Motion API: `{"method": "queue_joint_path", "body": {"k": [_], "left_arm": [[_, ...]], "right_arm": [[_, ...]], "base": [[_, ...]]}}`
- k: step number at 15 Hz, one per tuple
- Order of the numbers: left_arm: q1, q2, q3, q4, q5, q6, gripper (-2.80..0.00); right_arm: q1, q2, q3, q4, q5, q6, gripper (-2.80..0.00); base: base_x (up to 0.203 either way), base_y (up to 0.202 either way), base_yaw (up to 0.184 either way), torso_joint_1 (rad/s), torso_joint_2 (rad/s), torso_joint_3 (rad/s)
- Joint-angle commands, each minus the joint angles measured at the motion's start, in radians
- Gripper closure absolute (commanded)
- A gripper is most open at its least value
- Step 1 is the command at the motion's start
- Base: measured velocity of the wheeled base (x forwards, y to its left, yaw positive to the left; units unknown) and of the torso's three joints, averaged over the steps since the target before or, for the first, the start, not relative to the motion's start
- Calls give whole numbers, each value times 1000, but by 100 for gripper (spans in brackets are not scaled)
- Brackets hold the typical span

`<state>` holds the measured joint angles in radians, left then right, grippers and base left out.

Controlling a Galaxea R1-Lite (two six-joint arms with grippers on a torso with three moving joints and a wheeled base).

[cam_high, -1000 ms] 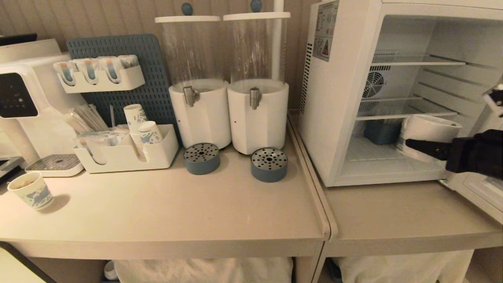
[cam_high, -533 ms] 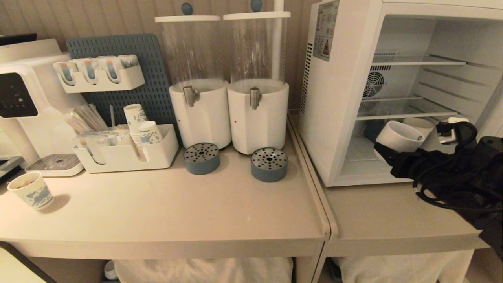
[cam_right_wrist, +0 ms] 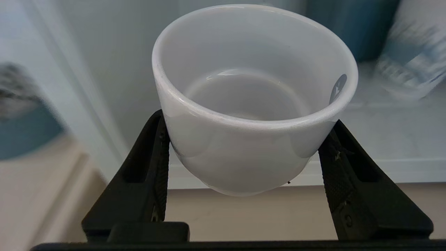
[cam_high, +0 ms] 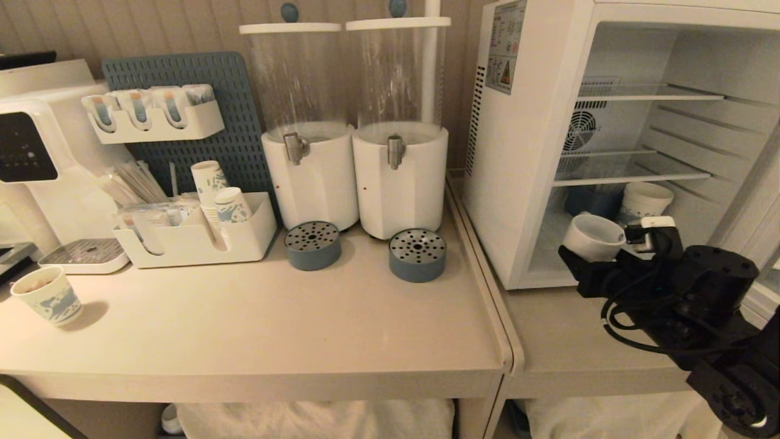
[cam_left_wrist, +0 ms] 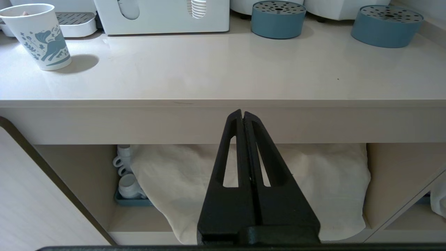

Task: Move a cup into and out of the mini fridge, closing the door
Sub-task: Put the ceramic cup in the freezer

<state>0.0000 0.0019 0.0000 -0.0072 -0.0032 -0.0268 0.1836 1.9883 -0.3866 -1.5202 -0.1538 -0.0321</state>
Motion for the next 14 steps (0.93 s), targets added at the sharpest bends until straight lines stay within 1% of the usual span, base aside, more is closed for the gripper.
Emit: {"method": "queue_joint_path", "body": {"k": [1, 6, 8, 10, 11, 14], "left_arm": [[0, 0, 2, 0, 0, -1, 0], [0, 0, 2, 0, 0, -1, 0], [0, 0, 2, 0, 0, -1, 0], [0, 0, 2, 0, 0, -1, 0], [0, 0, 2, 0, 0, -1, 0], [0, 0, 2, 0, 0, -1, 0]], "right_arm": [[-1, 60, -19, -10, -3, -2, 0], [-13, 111, -139, 2, -3, -11, 0], [-25, 110, -215, 73, -4, -11, 0], [-30, 111, -241, 114, -4, -11, 0], [-31, 115, -283, 153, -4, -11, 0], [-36, 149, -322, 184, -4, -26, 0]], "base": [[0, 0, 0, 0, 0, 0], [0, 0, 0, 0, 0, 0], [0, 0, 0, 0, 0, 0], [0, 0, 0, 0, 0, 0], [0, 0, 0, 0, 0, 0], [0, 0, 0, 0, 0, 0]]}}
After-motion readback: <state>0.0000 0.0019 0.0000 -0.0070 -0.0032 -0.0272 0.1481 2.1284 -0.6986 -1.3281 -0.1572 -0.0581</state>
